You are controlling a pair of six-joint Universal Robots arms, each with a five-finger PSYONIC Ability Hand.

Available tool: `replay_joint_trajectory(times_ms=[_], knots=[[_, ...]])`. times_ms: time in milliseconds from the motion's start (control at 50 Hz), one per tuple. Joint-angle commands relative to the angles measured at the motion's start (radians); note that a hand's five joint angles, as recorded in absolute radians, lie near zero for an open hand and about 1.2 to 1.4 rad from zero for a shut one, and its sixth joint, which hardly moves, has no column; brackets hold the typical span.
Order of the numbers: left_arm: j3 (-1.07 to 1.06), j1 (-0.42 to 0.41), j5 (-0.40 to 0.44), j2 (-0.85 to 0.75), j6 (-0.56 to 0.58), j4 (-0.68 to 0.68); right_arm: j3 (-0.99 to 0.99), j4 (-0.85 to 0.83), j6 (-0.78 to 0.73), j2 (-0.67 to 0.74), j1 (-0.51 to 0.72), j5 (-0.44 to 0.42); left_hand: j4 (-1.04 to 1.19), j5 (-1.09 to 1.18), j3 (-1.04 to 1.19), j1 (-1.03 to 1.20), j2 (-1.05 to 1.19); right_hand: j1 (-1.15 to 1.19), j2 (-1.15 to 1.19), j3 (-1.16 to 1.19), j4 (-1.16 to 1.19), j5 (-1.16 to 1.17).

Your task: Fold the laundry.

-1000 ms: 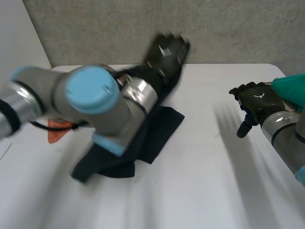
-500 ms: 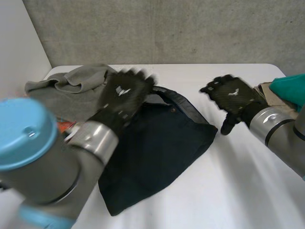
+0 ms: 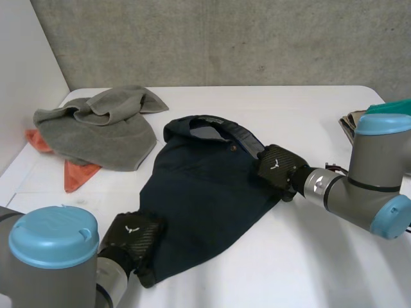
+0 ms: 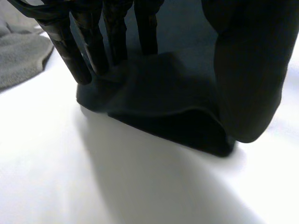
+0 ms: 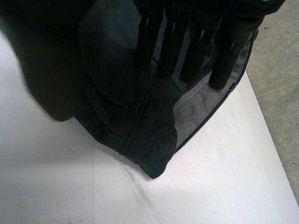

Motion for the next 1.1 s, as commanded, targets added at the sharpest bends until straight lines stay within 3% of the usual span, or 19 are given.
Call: replay_joint_trajectory(times_ms=[20,40,80,240,320,360,440,540,580,600,620,760,820,900,980,1100], knots=[[0.004,-0.015,-0.022,-0.044,0.088,0.134,-0.005,-0.094,0.047,0.028,0.007,0.015,0.362,0.367,0.348,0.351,0.353,0.792,0.796,0.796,0.797,0.796],[0.005,-0.019,-0.027,-0.051,0.112,0.168,-0.002,-0.125,0.084,0.019,0.007,0.021,0.706,0.711,0.692,0.695,0.697,0.792,0.796,0.796,0.798,0.797],[0.005,-0.022,-0.035,-0.054,0.134,0.202,0.009,-0.156,0.128,0.001,0.007,0.024,1.047,1.053,1.034,1.037,1.039,0.792,0.796,0.796,0.798,0.797],[0.043,-0.016,-0.045,-0.069,0.232,0.289,0.064,-0.231,0.306,-0.136,0.014,0.050,1.050,1.055,1.036,1.039,1.041,0.792,0.796,0.796,0.798,0.797],[0.062,0.030,-0.042,-0.003,0.225,0.252,0.050,-0.153,0.319,-0.185,0.002,0.084,1.050,1.055,1.036,1.039,1.041,0.792,0.796,0.796,0.798,0.797],[0.073,0.057,-0.033,0.112,0.219,0.216,0.024,-0.064,0.325,-0.249,-0.013,0.099,1.050,1.055,1.036,1.039,1.041,0.792,0.796,0.796,0.798,0.797],[0.140,0.105,0.057,0.328,0.193,0.128,-0.081,0.117,0.357,-0.401,-0.056,0.106,1.050,1.055,1.036,1.039,1.041,0.792,0.796,0.796,0.798,0.797],[0.250,0.168,0.174,0.462,0.102,0.035,-0.171,0.189,0.518,-0.492,-0.076,0.099,1.050,1.055,1.036,1.039,1.041,0.792,0.796,0.796,0.798,0.797],[0.269,0.189,0.188,0.466,0.070,0.013,-0.166,0.212,0.544,-0.490,-0.079,0.099,1.050,1.055,1.036,1.039,1.041,0.448,0.452,0.452,0.453,0.452],[0.275,0.198,0.192,0.450,0.042,-0.014,-0.152,0.249,0.544,-0.472,-0.078,0.104,1.050,1.055,1.036,1.039,1.041,-0.084,-0.080,-0.080,-0.078,-0.079],[0.274,0.203,0.194,0.434,0.033,-0.025,-0.142,0.267,0.540,-0.458,-0.075,0.107,1.050,1.055,1.036,1.039,1.041,-0.228,-0.225,-0.225,-0.223,-0.224],[0.225,0.194,0.183,0.325,0.059,-0.087,-0.071,0.389,0.454,-0.325,-0.019,0.118,1.050,1.055,1.036,1.039,1.041,-0.412,-0.408,-0.408,-0.406,-0.407],[0.215,0.191,0.176,0.324,0.068,-0.084,-0.048,0.399,0.523,-0.282,0.002,0.125,1.050,1.055,1.036,1.039,1.041,-0.429,-0.426,-0.426,-0.424,-0.425],[0.218,0.186,0.166,0.328,0.070,-0.076,0.006,0.370,0.751,-0.248,0.039,0.127,1.050,1.055,1.036,1.039,1.041,-0.429,-0.426,-0.426,-0.424,-0.425],[0.223,0.177,0.154,0.350,0.068,-0.070,0.084,0.289,0.862,-0.223,0.102,0.136,1.050,1.055,1.036,1.039,1.041,-0.424,-0.420,-0.420,-0.418,-0.419],[0.229,0.177,0.149,0.370,0.065,-0.073,0.165,0.029,0.865,-0.161,0.183,0.253,1.050,1.055,1.036,1.039,1.041,-0.295,-0.291,-0.291,-0.289,-0.290]])
